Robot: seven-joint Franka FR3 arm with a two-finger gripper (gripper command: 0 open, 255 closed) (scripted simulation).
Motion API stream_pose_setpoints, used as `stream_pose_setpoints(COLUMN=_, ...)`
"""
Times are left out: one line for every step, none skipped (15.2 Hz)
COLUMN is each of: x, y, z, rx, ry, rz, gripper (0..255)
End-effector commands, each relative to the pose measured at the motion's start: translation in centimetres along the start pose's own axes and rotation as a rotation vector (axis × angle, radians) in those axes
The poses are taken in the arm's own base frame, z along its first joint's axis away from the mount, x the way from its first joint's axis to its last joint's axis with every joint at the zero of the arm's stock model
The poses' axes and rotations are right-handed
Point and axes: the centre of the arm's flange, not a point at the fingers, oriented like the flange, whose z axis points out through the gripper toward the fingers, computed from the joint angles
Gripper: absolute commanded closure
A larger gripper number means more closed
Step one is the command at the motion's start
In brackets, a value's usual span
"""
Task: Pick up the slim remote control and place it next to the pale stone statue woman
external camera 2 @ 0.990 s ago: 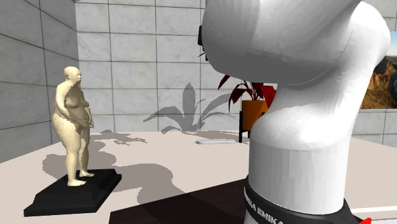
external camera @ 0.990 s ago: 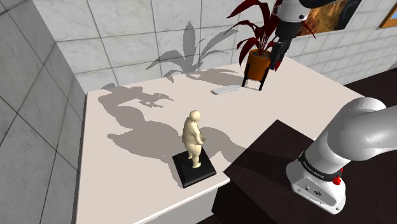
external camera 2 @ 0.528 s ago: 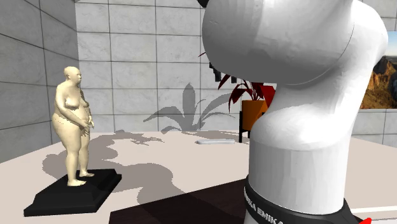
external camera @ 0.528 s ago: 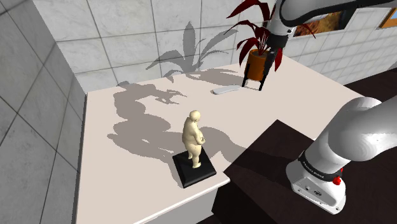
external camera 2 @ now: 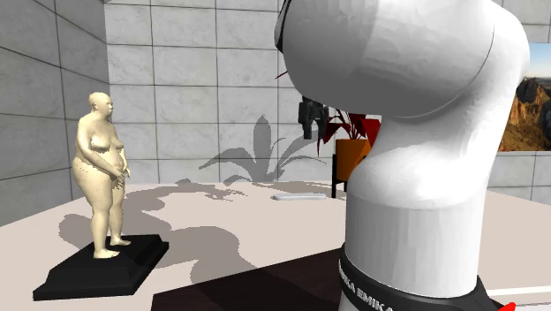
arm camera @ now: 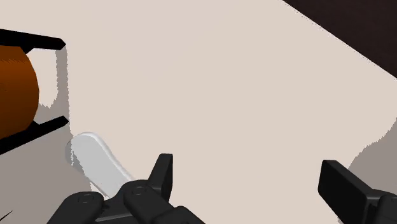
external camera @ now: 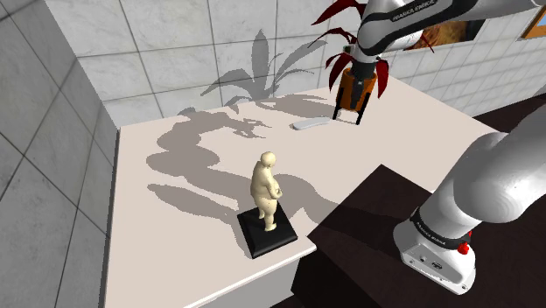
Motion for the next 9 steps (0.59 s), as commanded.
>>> stream_pose_setpoints(x=1.1, y=1.9, z=1.7, rx=-0.003, ry=0.002, rz=-0.054, gripper=0)
stream_pose_setpoints(x=1.6, y=2.8, z=2.6, rx=-0.003, ry=0.003, rz=-0.079, gripper=0)
stream_pose_setpoints(x=2.1, y=3.6, z=3.4, rx=-0.003, ry=0.003, rz=-0.104, gripper=0)
stream_pose_setpoints(x=2.7, y=4.4, z=4.3, rx=-0.003, ry=0.004, rz=-0.129, gripper=0)
stream_pose_setpoints(x=3.3, y=5.2, z=5.1, rx=-0.003, ry=0.005, rz=-0.154, gripper=0)
stream_pose_setpoints(x=4.0, y=6.0, z=6.0, rx=-0.004, ry=0.006, rz=-0.179, gripper=0)
stream_pose_setpoints(x=4.6, y=6.8, z=6.8, rx=-0.004, ry=0.007, rz=-0.204, gripper=0)
stream_pose_setpoints(x=5.3, y=7.6, z=7.7, rx=-0.004, ry=0.008, rz=-0.229, gripper=0)
stream_pose_setpoints(x=5.9, y=8.3, z=8.5, rx=-0.004, ry=0.008, rz=-0.254, gripper=0)
